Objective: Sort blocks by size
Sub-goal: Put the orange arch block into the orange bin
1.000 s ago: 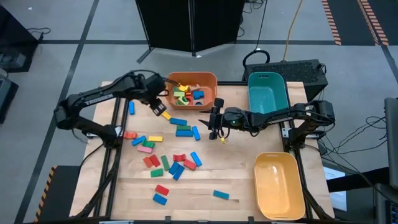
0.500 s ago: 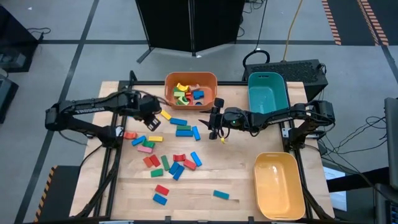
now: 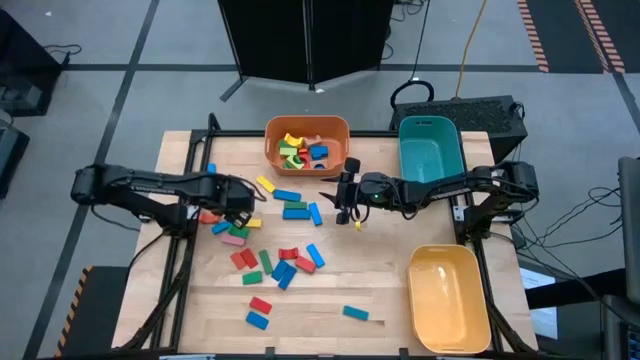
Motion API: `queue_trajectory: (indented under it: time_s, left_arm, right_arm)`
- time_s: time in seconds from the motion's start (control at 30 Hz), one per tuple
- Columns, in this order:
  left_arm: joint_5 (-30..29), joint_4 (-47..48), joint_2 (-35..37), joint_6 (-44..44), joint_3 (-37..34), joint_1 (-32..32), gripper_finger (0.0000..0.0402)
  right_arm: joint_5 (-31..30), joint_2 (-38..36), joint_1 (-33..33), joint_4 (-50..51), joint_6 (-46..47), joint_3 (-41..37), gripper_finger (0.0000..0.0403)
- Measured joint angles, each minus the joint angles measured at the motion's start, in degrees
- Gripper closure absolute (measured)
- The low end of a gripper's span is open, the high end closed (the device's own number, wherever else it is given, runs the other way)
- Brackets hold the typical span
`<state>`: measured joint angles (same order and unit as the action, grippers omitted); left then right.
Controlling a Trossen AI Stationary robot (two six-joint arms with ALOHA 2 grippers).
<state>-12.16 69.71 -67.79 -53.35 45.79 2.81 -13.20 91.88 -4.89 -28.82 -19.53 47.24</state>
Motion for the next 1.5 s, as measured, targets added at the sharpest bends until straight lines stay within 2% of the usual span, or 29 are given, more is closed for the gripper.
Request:
queue_trajectory:
  time_s: [0.23,0.67,1.23,1.5]
  left_arm:
    - [0.08,-0.14,0.00,-4.82,-5.38,-1.39,0.0233]
    - [2.05,-4.95,-0.03,-6.10,-11.56,-1.34,0.0234]
    - [0.11,-6.01,-1.58,-7.27,-12.54,-1.34,0.0234]
    - [0.17,-6.03,-5.72,-6.37,-12.53,-1.34,0.0234]
  right_arm:
    - [0.01,-0.01,0.00,-0.02,0.36,0.00,0.0245]
    - [0.01,0.00,0.00,-0.07,0.42,0.00,0.0245]
    - [0.01,0.00,0.00,0.06,0.42,0.00,0.0245]
    - [0.01,0.00,0.00,0.39,0.42,0.00,0.0245]
